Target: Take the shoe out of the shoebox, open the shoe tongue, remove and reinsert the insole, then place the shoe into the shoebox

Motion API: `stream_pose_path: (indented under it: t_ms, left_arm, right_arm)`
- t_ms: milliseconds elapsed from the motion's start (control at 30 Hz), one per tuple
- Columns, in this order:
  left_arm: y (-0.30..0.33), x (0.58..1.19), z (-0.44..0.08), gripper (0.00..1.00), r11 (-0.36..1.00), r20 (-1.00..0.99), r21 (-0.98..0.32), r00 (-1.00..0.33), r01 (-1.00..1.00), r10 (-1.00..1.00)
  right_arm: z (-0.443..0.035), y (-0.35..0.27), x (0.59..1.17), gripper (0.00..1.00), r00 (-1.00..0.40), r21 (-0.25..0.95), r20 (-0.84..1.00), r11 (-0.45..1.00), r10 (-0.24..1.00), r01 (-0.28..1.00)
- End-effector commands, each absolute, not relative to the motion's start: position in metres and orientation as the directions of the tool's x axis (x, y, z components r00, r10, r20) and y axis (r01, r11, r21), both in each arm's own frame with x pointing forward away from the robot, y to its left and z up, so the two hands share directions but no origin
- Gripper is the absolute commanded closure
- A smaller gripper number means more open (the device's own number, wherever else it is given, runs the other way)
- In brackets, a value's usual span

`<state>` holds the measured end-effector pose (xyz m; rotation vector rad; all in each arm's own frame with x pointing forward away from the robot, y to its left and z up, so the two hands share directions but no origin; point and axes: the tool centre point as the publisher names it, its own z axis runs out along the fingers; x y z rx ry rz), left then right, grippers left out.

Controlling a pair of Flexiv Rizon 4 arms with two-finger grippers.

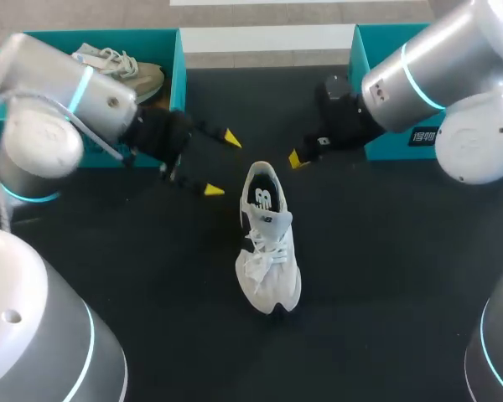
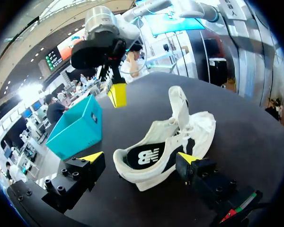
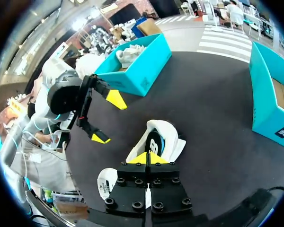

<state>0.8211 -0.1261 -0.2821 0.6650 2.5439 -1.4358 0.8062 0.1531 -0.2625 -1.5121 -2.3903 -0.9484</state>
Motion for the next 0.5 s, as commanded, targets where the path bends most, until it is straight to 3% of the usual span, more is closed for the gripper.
stream_pose_path:
  t_ms: [33, 500]
  left_arm:
    - [-0.0596, 0.7914, -0.2363, 0.00, 0.108, -0.082, -0.990, -0.996, 0.086, 0.038]
    - [-0.0596, 0.7914, -0.2363, 0.00, 0.108, -0.082, -0.990, -0.996, 0.086, 0.038]
  right_arm:
    - [-0.2720, 0.1488, 0.8079, 1.00, -0.483, 0.438, 0.471, 0.279, 0.738, 0.855]
    - [-0.2786, 0.1435, 0.8141, 1.00, -0.514, 0.458, 0.489, 0.294, 0.705, 0.839]
